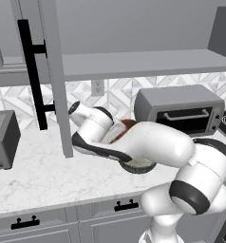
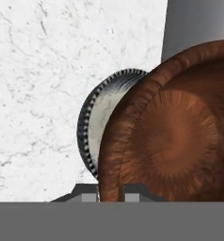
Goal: Pick up the bowls on the counter and stack them on top of one another in the open cabinet. Place the smaller bowl on top of the larger bowl.
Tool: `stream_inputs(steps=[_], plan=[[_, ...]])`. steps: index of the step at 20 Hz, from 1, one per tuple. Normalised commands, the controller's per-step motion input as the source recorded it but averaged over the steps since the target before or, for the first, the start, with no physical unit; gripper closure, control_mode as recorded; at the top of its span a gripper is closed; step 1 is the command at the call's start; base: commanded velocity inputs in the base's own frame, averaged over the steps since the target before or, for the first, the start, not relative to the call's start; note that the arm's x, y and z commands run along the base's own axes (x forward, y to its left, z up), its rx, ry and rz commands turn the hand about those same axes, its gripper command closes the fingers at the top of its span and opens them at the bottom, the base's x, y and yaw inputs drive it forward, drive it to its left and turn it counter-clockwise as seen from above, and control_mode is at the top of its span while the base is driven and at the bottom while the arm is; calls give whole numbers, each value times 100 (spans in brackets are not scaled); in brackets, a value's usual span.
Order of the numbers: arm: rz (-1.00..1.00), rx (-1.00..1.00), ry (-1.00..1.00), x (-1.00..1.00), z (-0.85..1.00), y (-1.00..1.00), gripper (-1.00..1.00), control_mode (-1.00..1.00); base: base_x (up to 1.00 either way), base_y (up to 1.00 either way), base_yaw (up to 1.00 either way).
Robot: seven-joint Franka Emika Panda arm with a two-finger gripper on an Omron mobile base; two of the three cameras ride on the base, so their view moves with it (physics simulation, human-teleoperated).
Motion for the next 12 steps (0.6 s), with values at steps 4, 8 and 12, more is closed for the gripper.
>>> stream_inputs(steps=[4,8,12], plan=[[-14,-1,34,-10,-10,-61,100,-100,0,0,0],[0,0,11,16,-28,-1,100,-100,0,0,0],[0,0,12,8,-39,0,100,-100,0,0,0]])
